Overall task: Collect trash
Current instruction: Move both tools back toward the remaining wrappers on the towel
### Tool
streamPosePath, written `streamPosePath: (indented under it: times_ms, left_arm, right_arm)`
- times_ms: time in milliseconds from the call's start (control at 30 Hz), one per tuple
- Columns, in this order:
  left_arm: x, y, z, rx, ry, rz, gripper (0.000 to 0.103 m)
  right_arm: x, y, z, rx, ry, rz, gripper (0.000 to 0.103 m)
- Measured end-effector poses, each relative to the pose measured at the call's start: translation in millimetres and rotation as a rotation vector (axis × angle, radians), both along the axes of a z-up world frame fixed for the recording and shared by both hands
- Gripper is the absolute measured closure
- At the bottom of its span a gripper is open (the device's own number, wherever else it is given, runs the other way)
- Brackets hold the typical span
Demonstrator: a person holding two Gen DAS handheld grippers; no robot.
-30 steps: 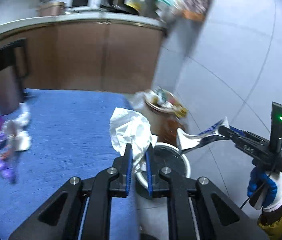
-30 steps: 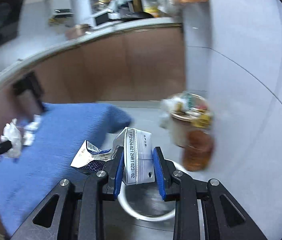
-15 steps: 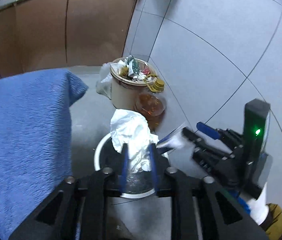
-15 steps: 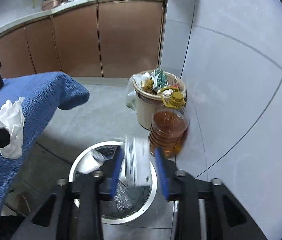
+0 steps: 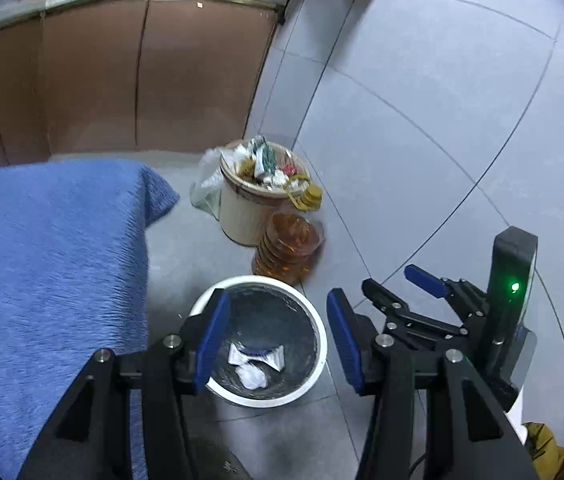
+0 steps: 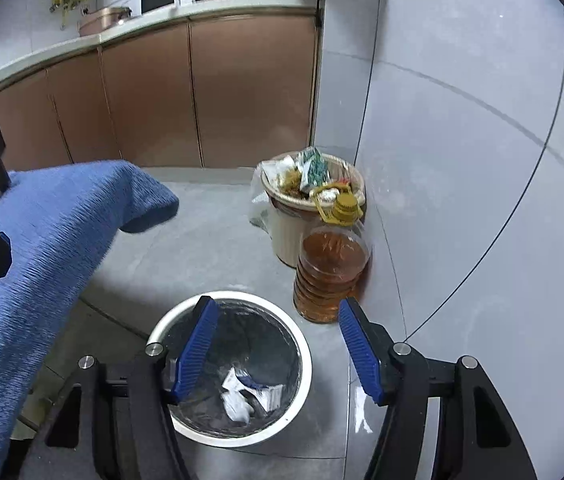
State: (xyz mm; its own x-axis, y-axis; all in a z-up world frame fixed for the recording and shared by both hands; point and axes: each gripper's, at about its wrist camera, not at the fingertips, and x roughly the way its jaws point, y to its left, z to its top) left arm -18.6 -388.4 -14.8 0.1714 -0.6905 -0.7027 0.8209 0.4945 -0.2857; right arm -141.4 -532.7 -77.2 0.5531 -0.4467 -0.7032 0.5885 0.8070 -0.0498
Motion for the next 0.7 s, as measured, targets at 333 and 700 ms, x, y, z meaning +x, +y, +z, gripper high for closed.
streamPosePath:
  times_ms: [333, 700]
  left_arm:
    - [-15, 79, 64, -0.125, -0.144, 0.138, 0.054]
    - [-21, 206, 95, -0.165, -0.284, 0.399, 0.054]
  right_arm:
    - [-10, 51, 75, -0.080, -0.133, 0.083, 0.035]
    - [-6, 130, 138, -0.091, -0.264, 0.255, 0.031]
